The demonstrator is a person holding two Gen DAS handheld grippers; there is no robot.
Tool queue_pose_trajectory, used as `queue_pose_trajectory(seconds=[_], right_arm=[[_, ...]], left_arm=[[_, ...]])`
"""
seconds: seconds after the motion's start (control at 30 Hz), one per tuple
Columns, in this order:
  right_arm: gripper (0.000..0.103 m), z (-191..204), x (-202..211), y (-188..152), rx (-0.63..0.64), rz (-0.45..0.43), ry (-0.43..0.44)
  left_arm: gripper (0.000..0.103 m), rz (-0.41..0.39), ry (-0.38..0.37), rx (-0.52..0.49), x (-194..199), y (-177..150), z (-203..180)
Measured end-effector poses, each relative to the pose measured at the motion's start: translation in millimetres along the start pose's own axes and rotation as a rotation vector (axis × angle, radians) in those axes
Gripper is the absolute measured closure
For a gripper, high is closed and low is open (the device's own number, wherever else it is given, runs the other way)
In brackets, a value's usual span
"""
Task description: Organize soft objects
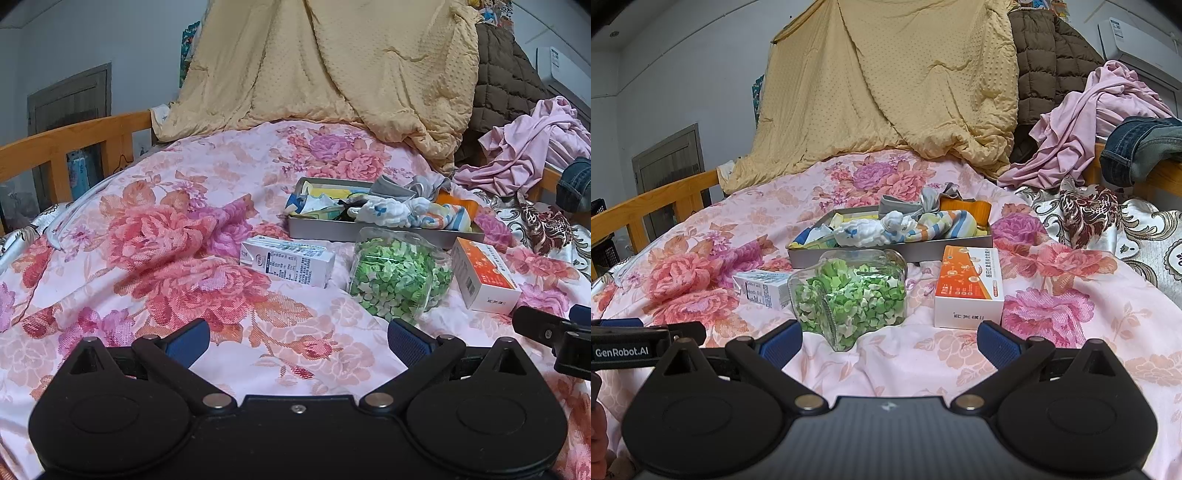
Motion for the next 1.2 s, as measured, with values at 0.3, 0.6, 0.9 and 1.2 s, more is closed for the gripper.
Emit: queue_pose_trajectory(seconds=[0.3,0.6,0.9,1.2], right_arm=[[0.000,0.3,-0.2,0.2,0.000,0.001,-0.001],[0.000,0.3,-0.4,0.4,0.000,0.001,-0.001],[0.000,1.0,-1.1,-1.2,0.000,0.004,0.000],[0.000,1.1,-0.9,-1.5,0.001,0.004,0.001]], left_arm=[[0.001,-0.002,0.001,-0.001,0.0,0.0,1.0],[0.001,-0.004,-0.001,-0.001,0.6,-0.8,1.0],[0.001,-0.005,-0.002,0.001,0.8,-0.9,1.6],[0.001,-0.010,0.001,-0.004,1.0,-1.0,1.1]])
Point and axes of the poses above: each gripper's, at about its wrist camera, not at the fingertips, and x roughly against the way its jaws point, z to its left, y to its top, the point moved 1 cm from there along -x, roughly the way its jaws point, and after that the axes turned 10 degrees about x, right-handed, at the moved point
